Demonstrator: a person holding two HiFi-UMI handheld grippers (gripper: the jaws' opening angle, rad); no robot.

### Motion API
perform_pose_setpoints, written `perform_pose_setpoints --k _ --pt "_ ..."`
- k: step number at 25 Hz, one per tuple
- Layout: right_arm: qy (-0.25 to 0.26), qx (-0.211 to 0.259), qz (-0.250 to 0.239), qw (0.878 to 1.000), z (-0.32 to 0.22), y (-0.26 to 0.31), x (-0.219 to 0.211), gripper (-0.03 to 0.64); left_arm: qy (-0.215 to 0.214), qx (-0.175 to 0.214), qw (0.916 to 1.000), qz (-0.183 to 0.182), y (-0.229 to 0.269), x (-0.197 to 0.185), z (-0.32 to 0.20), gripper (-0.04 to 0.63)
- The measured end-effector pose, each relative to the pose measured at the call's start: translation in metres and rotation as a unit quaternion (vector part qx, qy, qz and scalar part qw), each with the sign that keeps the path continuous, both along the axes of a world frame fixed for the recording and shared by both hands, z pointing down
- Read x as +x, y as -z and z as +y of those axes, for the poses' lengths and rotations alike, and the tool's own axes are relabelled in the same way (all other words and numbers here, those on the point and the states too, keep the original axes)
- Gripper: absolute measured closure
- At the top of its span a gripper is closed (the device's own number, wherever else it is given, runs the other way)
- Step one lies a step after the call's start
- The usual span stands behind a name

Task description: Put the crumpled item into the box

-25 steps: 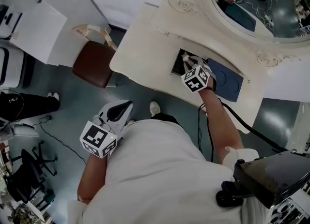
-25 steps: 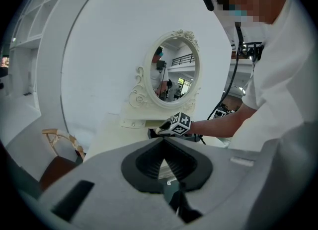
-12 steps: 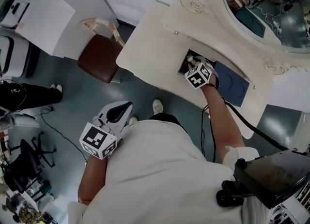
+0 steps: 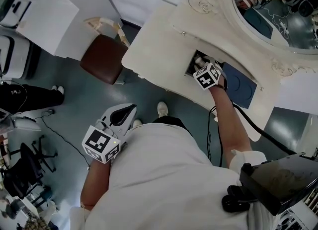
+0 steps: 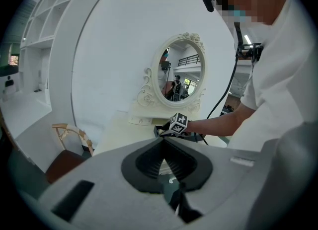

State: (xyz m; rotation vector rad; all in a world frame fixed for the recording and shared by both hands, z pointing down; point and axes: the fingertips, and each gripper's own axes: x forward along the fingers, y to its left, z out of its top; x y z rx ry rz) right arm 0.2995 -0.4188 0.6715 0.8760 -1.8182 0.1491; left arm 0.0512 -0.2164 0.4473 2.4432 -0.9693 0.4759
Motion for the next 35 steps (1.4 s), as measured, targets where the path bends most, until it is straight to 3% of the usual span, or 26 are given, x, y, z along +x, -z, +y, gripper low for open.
perform_pose_setpoints --k 8,14,21,35 --pt "-0.028 0.031 -0.017 0.999 0.013 0.034 -0.01 0.404 -0.018 0.009 0.9997 0.01 0.002 -0.016 0.013 0.594" --pt "-0.042 0.062 -0.045 0.996 0.047 0.074 -0.041 0.496 -0.041 0.016 0.9989 0.019 0.005 -0.039 0.03 0.594" --pt "-0.057 0.071 -0.086 0.992 0.121 0.096 -0.1 0.615 -0.074 0.025 0.9966 0.027 0.008 -0.074 0.062 0.594" --pt "-0.1 0.044 -0.215 0.97 0.298 0.116 -0.22 0.615 -0.16 0.015 0.9865 0.031 0.002 -0.126 0.139 0.594"
